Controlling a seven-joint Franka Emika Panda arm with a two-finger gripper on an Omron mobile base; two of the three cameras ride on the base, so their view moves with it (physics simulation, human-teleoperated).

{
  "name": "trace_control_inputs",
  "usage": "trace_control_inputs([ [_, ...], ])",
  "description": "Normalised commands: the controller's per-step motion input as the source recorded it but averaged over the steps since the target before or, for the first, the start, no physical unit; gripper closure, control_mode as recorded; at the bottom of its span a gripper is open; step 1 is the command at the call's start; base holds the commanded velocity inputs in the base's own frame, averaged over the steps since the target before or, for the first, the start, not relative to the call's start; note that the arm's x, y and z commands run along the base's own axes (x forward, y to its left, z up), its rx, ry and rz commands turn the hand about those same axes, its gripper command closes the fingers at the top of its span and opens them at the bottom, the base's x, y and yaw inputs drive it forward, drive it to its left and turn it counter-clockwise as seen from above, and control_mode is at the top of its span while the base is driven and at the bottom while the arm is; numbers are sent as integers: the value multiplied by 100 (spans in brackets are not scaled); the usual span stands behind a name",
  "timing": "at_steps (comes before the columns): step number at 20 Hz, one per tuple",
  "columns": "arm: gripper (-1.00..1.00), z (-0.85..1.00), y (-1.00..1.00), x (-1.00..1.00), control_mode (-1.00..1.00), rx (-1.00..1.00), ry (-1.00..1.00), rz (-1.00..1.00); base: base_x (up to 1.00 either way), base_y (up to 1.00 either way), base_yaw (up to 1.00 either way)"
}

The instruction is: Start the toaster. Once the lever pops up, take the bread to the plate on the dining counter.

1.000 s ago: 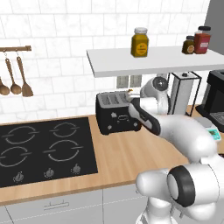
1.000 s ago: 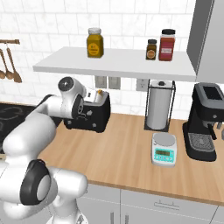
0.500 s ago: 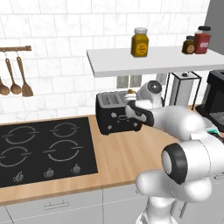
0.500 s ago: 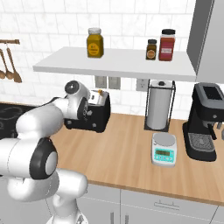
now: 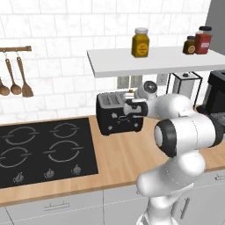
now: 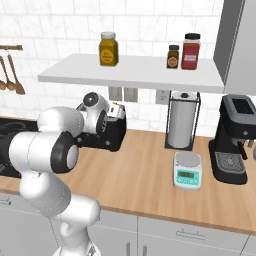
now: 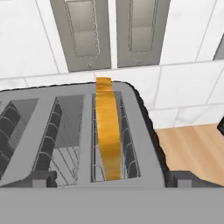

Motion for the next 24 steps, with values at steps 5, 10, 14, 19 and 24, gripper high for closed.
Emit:
trace_control_inputs([
  [5, -100, -17, -11, 56, -100, 0, 0, 0, 0, 0, 0],
  [10, -100, -21, -6, 55, -100, 0, 0, 0, 0, 0, 0],
  [14, -100, -19, -6, 53, -100, 0, 0, 0, 0, 0, 0],
  [19, 100, -25, 0, 32, -100, 0, 1, 0, 0, 0, 0],
  [24, 100, -35, 0, 5, -100, 0, 3, 0, 0, 0, 0],
])
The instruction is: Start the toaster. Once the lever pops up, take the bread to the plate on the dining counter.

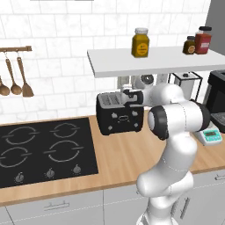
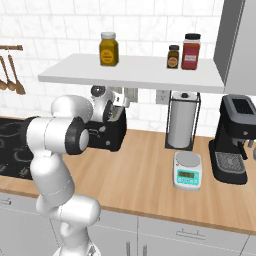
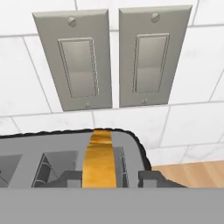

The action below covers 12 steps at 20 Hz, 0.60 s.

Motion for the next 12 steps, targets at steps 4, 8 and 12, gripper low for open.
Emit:
trace_control_inputs([
  [4, 100, -20, 0, -2, -100, 0, 0, 0, 0, 0, 0],
  [8, 100, 0, 0, -34, -100, 0, -8, -1, 0, 0, 0],
  [12, 100, 11, 0, -55, -100, 0, -17, -4, 0, 0, 0],
])
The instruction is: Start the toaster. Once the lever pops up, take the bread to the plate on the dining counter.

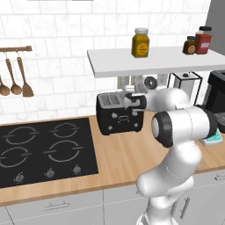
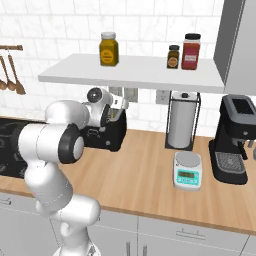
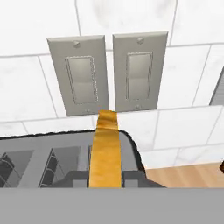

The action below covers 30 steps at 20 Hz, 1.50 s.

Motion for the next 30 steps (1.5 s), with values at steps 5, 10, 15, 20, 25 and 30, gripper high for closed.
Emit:
trace_control_inputs([
  [5, 100, 49, 0, -79, -100, 0, -29, -7, 0, 0, 0],
  [10, 100, 97, 0, -41, -100, 1, -23, -4, 0, 0, 0],
  [15, 100, 91, 0, -29, -100, 6, -2, -1, 0, 0, 0],
  [20, 100, 29, 0, -69, -100, 4, 13, 0, 0, 0, 0],
  [25, 100, 6, 0, -99, -100, 1, 8, -1, 0, 0, 0],
  [30, 100, 43, 0, -100, -100, 1, 2, -3, 0, 0, 0],
])
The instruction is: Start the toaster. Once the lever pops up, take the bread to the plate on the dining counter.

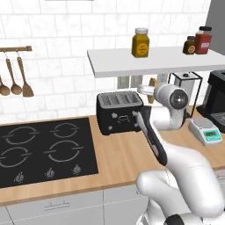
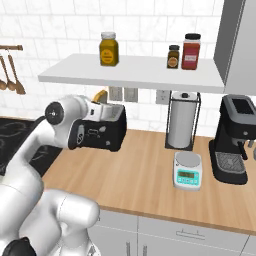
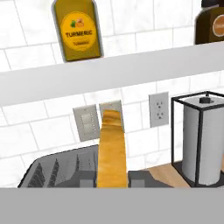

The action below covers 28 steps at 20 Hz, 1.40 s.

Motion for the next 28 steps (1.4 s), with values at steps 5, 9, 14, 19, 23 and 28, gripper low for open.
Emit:
trace_control_inputs([
  [5, 100, 68, -4, -96, -100, 7, 23, -2, 0, 0, 0],
  [9, 100, 71, -3, -68, -100, 13, 43, -1, 0, 0, 0],
  [14, 100, 36, 0, -84, -100, 9, 37, -1, 0, 0, 0],
  [19, 100, -1, 0, -98, -100, 1, 16, -3, 0, 0, 0],
  [23, 100, -32, 0, -96, -100, -1, -2, -3, 0, 0, 0],
  [28, 100, -35, 0, -47, -100, -5, -6, -4, 0, 0, 0],
])
